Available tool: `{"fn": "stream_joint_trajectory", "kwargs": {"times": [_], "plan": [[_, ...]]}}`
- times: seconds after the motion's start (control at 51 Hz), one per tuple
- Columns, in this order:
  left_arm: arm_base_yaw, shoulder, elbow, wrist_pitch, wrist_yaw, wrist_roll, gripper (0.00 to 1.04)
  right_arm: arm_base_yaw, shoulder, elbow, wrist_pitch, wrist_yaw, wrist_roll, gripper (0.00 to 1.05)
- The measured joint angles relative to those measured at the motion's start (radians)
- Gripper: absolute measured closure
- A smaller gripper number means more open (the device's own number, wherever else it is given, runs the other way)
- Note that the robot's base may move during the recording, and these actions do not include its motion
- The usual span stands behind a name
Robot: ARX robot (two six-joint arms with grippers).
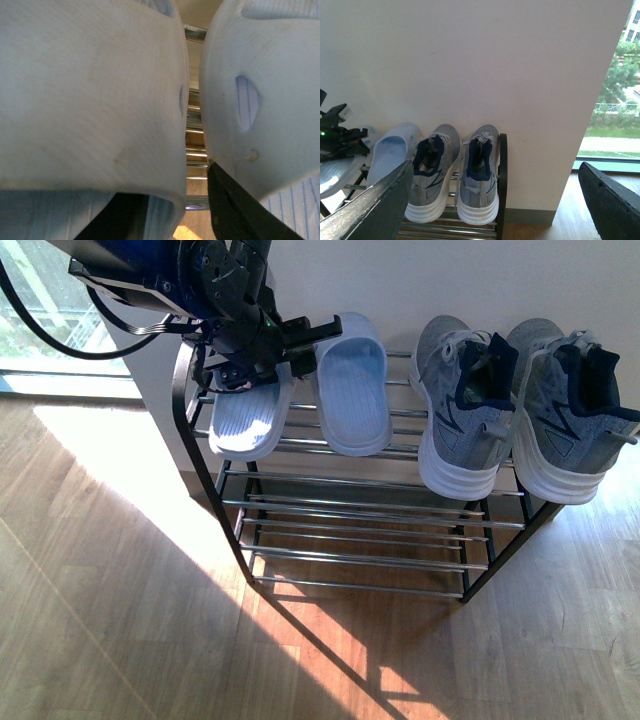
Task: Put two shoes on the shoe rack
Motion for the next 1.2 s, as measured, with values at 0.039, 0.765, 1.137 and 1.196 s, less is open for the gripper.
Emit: {"fn": "stream_joint_trajectory", "kwargs": {"times": [0.039, 0.765, 1.137, 1.196], "plan": [[-0.003, -0.008, -0.016, 0.020, 0.004, 0.000, 0.62, 0.000, 0.000, 0.000, 0.000, 0.000, 0.000, 0.09], [-0.079, -1.006, -1.051, 0.409, -0.587, 0.029, 0.09, 0.000, 0.000, 0.000, 0.000, 0.000, 0.000, 0.09], [0.044, -1.379, -1.510, 0.916, -0.381, 0.320, 0.47, 0.000, 0.000, 0.000, 0.000, 0.000, 0.000, 0.09], [0.115, -1.506, -1.598, 0.901, -0.332, 0.407, 0.90, 0.000, 0.000, 0.000, 0.000, 0.000, 0.000, 0.09]]}}
